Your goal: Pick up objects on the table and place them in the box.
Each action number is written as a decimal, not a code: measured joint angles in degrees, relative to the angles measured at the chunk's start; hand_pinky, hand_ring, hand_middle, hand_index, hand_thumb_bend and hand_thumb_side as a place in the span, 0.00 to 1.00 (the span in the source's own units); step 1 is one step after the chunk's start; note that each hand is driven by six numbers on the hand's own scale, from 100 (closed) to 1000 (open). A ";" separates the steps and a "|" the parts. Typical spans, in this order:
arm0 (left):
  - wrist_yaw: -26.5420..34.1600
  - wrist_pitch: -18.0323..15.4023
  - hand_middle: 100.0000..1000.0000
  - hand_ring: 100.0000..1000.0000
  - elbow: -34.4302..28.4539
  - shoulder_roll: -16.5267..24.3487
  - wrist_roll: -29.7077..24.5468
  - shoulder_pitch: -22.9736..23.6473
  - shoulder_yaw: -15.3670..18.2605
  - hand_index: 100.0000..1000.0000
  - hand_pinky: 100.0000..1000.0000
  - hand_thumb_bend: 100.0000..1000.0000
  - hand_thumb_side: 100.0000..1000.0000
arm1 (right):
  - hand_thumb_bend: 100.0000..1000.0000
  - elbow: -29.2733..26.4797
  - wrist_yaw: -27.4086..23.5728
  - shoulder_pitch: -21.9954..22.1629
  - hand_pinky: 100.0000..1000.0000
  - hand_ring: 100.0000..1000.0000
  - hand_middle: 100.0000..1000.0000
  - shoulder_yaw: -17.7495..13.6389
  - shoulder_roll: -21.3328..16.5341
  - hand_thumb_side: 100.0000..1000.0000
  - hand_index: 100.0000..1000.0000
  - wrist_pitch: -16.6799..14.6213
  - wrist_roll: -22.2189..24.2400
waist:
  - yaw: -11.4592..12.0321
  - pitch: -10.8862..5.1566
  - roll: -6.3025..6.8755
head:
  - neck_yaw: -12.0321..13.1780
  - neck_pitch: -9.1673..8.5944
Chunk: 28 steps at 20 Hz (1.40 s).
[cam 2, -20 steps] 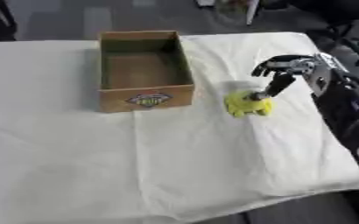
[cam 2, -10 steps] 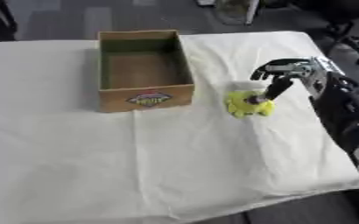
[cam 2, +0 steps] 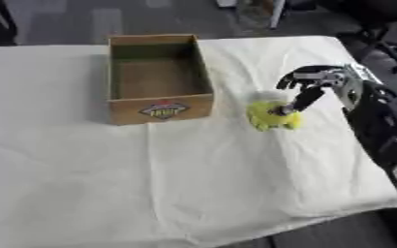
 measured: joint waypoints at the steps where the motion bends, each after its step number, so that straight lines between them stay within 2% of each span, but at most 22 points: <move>1: 0.00 0.00 0.54 0.76 0.00 0.01 0.00 0.00 0.01 0.69 0.57 0.25 0.54 | 0.39 -1.03 -0.72 0.26 0.79 0.90 0.84 0.05 -0.28 0.35 0.90 -0.13 0.16 | -0.08 -0.05 -0.05 | 0.07 0.00; 6: 0.00 0.00 0.54 0.76 0.00 0.02 0.01 0.01 0.03 0.69 0.57 0.25 0.54 | 0.39 -6.11 -3.01 1.17 0.80 0.90 0.84 0.78 -1.38 0.36 0.90 -0.20 1.12 | -0.61 -0.21 -0.28 | 0.32 0.00; 10: 0.00 0.00 0.54 0.77 0.01 0.03 0.01 0.01 0.10 0.69 0.57 0.25 0.54 | 0.39 -8.12 -3.46 1.91 0.80 0.90 0.84 1.30 -1.58 0.37 0.90 0.06 1.85 | -0.65 -0.22 -0.38 | 0.35 0.00; 18: 0.00 0.00 0.54 0.77 0.01 0.03 0.01 0.01 0.29 0.69 0.57 0.25 0.54 | 0.39 -8.48 -3.06 2.56 0.80 0.90 0.84 1.82 -1.54 0.36 0.90 0.15 2.34 | -0.58 -0.22 -0.23 | 0.34 0.00; 28: 0.00 0.00 0.54 0.77 0.01 0.03 0.01 0.01 0.30 0.69 0.57 0.24 0.54 | 0.39 -7.42 -0.19 3.61 0.80 0.90 0.84 2.16 0.04 0.37 0.89 -0.20 1.93 | -0.59 -0.03 0.29 | 0.25 0.00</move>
